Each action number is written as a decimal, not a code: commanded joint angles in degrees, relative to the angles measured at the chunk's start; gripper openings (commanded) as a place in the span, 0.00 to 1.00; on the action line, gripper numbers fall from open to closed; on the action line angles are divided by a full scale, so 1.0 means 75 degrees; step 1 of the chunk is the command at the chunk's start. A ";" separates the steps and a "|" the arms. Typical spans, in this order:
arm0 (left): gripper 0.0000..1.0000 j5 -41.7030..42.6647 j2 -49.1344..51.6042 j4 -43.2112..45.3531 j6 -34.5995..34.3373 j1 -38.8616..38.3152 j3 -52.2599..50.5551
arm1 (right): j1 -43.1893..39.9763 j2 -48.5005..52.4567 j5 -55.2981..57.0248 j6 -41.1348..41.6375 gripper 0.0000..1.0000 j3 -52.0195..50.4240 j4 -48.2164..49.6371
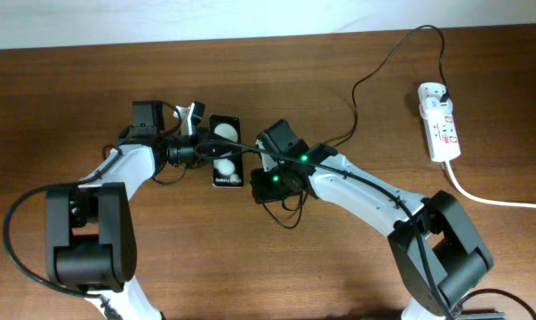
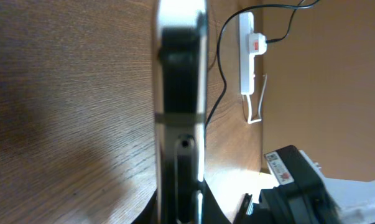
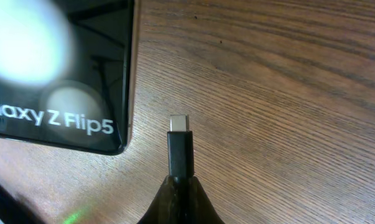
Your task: Plug charger to phone and switch on socket
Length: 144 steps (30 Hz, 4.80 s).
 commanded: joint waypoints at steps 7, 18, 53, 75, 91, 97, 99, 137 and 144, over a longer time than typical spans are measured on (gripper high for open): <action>0.00 0.2046 -0.0251 0.1125 -0.0189 0.0017 0.0006 | 0.0003 -0.0160 -0.2774 -0.1311 0.04 0.0099 -0.0052; 0.00 0.1562 -0.0251 0.1154 -0.1253 0.0017 0.0006 | 0.0828 -0.1134 -0.0787 -0.0198 0.04 -0.0799 0.1440; 0.00 0.0516 -0.0251 0.0632 -0.3279 0.0493 -0.0003 | 0.0443 -0.1116 -0.0737 0.0778 0.04 -0.1402 0.3276; 0.00 0.0711 -0.0251 0.0609 -0.3433 0.0493 -0.0003 | 0.0443 -0.1116 0.0463 0.2804 0.04 -0.1402 0.3494; 0.00 0.0708 -0.0251 0.0793 -0.3322 0.0207 -0.0003 | 0.0434 -0.1116 0.1652 0.3042 0.04 -0.1402 0.3497; 0.00 0.0705 -0.0251 0.0976 -0.3328 0.0207 -0.0003 | 0.0434 -0.1116 0.1626 0.2124 0.04 -0.1402 0.3494; 0.00 0.0708 -0.0251 0.1017 -0.3325 0.0207 -0.0003 | 0.0434 -0.1116 0.1626 0.2127 0.04 -0.1402 0.3497; 0.00 0.0711 -0.0251 0.0985 -0.3325 0.0207 -0.0003 | 0.0443 -0.1116 0.1617 0.2130 0.04 -0.1402 0.3456; 0.00 0.0711 -0.0251 0.0985 -0.3325 0.0207 -0.0003 | 0.0443 -0.1116 0.1617 0.2130 0.04 -0.1402 0.3404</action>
